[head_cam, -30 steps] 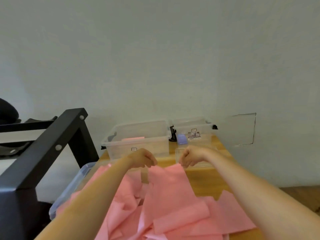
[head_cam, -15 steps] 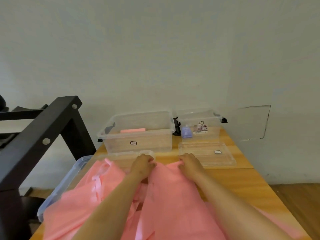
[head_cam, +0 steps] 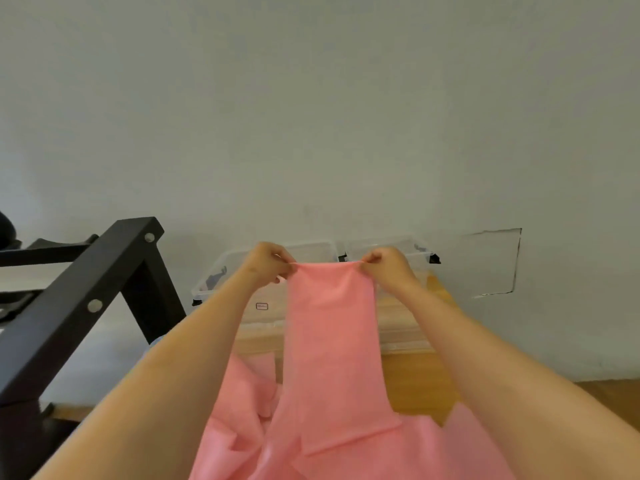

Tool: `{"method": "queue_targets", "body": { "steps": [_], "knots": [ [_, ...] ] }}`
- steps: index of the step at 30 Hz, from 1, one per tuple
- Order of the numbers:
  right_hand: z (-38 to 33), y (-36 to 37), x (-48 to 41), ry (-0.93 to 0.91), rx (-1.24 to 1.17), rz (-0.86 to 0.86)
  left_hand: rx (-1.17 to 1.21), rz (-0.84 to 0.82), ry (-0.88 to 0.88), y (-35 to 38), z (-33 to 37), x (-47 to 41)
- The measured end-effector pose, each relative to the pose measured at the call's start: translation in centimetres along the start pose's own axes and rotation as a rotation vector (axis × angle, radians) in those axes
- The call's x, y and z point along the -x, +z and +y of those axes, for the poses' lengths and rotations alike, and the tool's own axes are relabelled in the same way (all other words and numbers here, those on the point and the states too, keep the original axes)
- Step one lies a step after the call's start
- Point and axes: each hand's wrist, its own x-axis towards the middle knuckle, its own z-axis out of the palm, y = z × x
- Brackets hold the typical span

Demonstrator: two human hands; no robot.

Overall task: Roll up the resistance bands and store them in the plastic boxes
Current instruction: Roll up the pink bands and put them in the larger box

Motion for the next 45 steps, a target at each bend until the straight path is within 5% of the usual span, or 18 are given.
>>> {"method": "queue_targets", "body": {
  "steps": [10, 16, 24, 34, 41, 45],
  "knots": [
    [-11.4, -9.2, -1.5, -0.209, -0.296, 0.246, 0.261, 0.279, 0.302, -5.7, 11.8, 0.2],
    [-9.7, -11.2, 1.4, -0.017, -0.325, -0.163, 0.214, -0.066, 0.171, -5.4, 10.5, 3.0],
    [-2.9, -9.9, 4.3, 0.309, -0.116, -0.897, 0.089, -0.744, -0.247, -2.1, 5.2, 5.4],
    [5.6, 0.0, 6.2, 0.236, 0.117, -0.414, -0.216, -0.289, -0.111, 8.0, -4.9, 4.9],
    [9.5, 6.5, 7.7, 0.131, 0.381, -0.392, -0.534, -0.197, -0.046, 13.2, -10.9, 5.4],
    [9.8, 7.2, 6.7, 0.156, 0.350, -0.301, -0.339, -0.189, -0.028, 12.9, -10.7, 4.9]
  ]
}}
